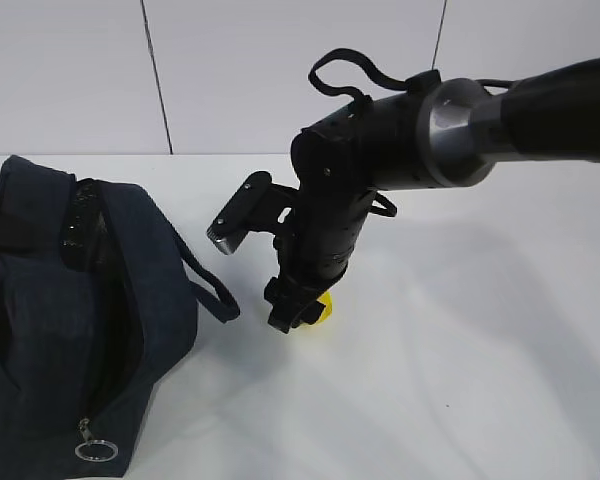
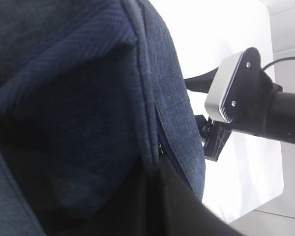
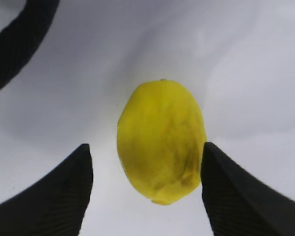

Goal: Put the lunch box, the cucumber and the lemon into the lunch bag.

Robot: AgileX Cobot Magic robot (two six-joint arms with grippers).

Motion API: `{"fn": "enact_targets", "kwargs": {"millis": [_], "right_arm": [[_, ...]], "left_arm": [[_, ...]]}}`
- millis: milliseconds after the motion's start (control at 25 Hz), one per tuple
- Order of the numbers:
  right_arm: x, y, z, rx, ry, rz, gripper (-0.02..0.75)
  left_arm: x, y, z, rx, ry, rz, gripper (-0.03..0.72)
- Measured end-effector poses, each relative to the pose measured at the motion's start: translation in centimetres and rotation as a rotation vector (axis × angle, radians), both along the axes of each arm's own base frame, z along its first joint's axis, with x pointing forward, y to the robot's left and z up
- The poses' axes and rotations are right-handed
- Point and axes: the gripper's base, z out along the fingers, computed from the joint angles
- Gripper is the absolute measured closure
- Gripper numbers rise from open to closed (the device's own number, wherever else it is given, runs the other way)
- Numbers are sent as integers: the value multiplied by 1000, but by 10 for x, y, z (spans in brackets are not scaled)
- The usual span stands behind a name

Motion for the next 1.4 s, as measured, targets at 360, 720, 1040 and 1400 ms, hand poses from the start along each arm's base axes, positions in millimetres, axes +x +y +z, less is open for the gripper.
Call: {"fn": "enact_targets", "kwargs": {"millis": [360, 720, 1040, 1400], "right_arm": [[5, -4, 1, -45, -60, -22, 216], [4, -4, 1, -44, -41, -19, 217], [1, -2, 0, -25, -14, -10, 217], [-2, 0, -1, -2, 21, -10, 216]], "left_arm": [[0, 0, 0, 1, 0, -1, 694], [0, 0, 0, 3, -1, 2, 694], [0, 0, 0, 3, -1, 2, 694], [0, 0, 0, 3, -2, 3, 694]]}}
